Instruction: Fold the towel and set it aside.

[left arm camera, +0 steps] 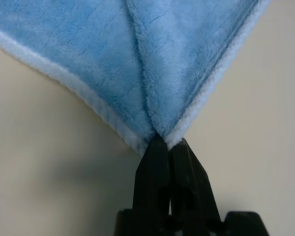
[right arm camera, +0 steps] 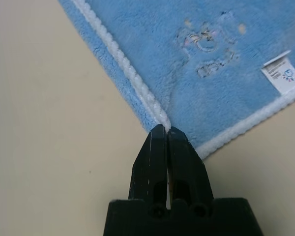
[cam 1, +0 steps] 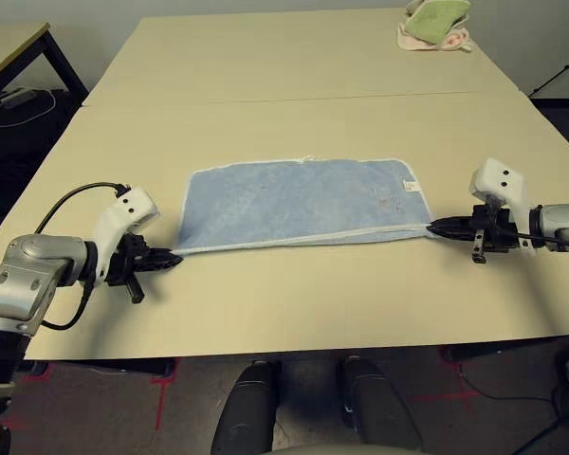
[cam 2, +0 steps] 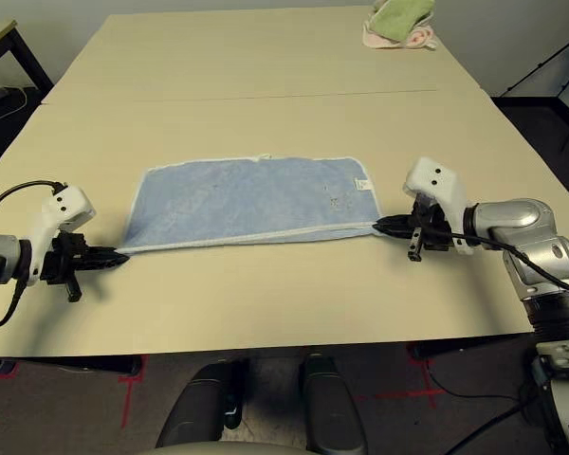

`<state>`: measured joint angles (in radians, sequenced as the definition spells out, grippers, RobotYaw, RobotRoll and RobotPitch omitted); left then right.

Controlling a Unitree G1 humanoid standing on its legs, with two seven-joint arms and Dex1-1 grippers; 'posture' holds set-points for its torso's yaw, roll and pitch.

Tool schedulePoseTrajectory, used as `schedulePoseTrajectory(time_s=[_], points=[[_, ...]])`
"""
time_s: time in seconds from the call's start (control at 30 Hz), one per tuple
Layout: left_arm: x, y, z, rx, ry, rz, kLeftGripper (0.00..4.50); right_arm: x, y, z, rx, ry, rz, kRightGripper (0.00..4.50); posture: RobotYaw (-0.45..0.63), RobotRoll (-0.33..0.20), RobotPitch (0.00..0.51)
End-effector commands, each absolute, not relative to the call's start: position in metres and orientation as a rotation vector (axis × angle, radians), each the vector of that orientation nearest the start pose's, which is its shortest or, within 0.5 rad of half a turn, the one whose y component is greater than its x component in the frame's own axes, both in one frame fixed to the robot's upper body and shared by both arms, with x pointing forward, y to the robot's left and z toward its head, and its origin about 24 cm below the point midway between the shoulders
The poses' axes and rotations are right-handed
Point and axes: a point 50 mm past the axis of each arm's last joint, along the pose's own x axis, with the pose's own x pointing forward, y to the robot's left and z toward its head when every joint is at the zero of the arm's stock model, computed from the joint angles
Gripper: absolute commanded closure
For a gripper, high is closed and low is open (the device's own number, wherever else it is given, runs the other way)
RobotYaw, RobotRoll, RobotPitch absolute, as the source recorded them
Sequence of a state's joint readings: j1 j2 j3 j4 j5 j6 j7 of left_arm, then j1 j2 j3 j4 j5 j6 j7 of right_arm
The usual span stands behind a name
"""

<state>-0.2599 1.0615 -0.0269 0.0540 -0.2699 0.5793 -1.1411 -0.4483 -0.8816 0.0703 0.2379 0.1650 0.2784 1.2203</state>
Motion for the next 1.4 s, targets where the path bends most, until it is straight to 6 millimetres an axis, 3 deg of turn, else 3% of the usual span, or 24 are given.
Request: schedulePoseTrajectory(time_s=[0.03,0.37,0.73,1.4], points=[[0.248,0.307,0.123,0.482,0.839,-0.811,4.46,0.287,-0.279,0.136,-0.607,0.539,0.980,4.50,0.03,0.000,0.130],[0.252,0.313,0.151,0.633,0.837,-0.850,4.46,0.279,-0.285,0.140,-0.639,0.615,1.038,4.50,0.03,0.000,0.128],[0.248,0.316,0.173,0.663,0.834,-0.899,4.46,0.272,-0.289,0.156,-0.579,0.634,1.053,4.50,0.04,0.000,0.125],[0.239,0.314,0.177,0.629,0.867,-0.960,4.46,0.267,-0.293,0.162,-0.686,0.705,1.134,4.50,0.04,0.000,0.118]])
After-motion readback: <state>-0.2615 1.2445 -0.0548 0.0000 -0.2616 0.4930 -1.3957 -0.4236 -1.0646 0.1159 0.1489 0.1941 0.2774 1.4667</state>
